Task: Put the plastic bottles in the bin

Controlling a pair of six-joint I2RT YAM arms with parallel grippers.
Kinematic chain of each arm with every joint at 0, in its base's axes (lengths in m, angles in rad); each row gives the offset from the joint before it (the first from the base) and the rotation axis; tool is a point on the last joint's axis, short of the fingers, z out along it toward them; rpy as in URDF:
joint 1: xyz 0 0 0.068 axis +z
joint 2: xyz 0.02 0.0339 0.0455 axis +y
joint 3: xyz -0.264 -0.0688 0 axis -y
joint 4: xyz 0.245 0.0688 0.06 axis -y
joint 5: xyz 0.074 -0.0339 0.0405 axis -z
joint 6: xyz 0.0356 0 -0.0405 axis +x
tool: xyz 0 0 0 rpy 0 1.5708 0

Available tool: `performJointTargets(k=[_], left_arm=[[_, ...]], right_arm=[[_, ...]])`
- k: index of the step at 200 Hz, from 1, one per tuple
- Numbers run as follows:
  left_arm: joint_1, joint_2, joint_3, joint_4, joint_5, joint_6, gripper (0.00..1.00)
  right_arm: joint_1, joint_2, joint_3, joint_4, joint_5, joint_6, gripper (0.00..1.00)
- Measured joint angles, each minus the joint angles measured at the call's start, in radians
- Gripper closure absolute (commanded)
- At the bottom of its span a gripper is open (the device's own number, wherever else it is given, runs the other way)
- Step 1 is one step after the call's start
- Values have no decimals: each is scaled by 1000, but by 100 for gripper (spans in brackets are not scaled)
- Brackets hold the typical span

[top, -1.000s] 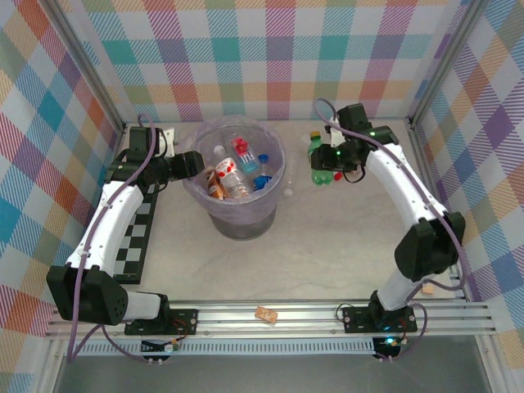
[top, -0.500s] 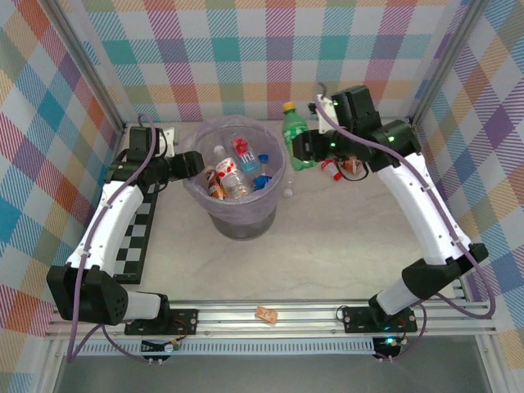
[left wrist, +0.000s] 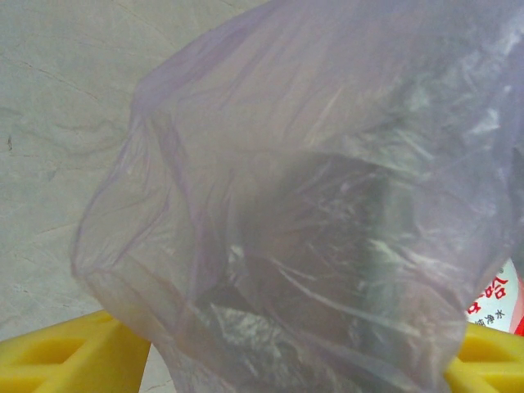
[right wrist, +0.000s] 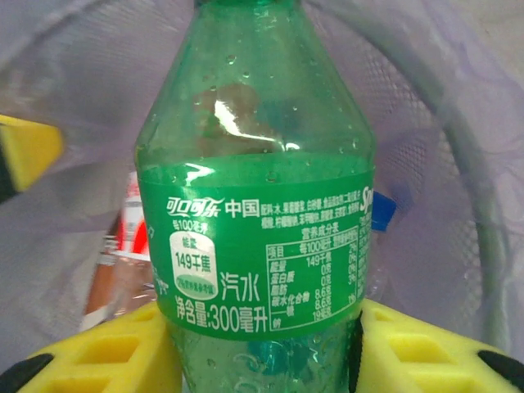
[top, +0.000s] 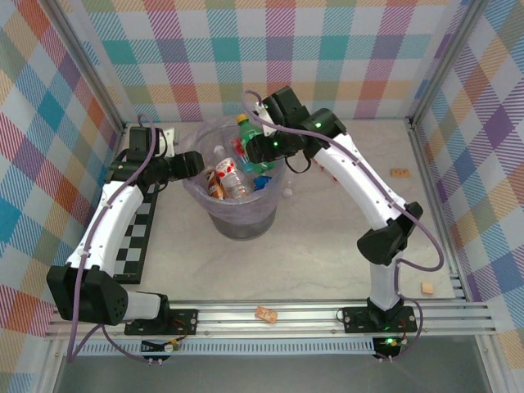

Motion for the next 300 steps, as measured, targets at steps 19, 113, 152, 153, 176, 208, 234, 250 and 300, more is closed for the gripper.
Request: performJointTargets(k=[19,113,152,153,176,208,234,250,300], left_arm=[[0,0,0,0,0,0,30],[0,0,0,0,0,0,30],[0,0,0,0,-1,0,30],[0,0,0,0,-1,0,30],[0,0,0,0,-1,0,30],[0,0,0,0,-1,0,30],[0,0,0,0,-1,0,30],[0,0,0,-2,-3,2,30],[5,0,0,-3,-8,4,30]], right_arm=[[7,8,0,-30,28,0,53],[64,-66,-76,-64,59,15,27],[64,-66,24,-120,89,5,36],[64,-66,29,-121,89,5,36],[64,-57,97,-122,89,-13,42],[74,0,145,-122,63,-14,46],[98,50,103,-110,21,-14,48],[113,37,59,-71,2,-11,49],[122,-43,-60,5,-40,-8,49]])
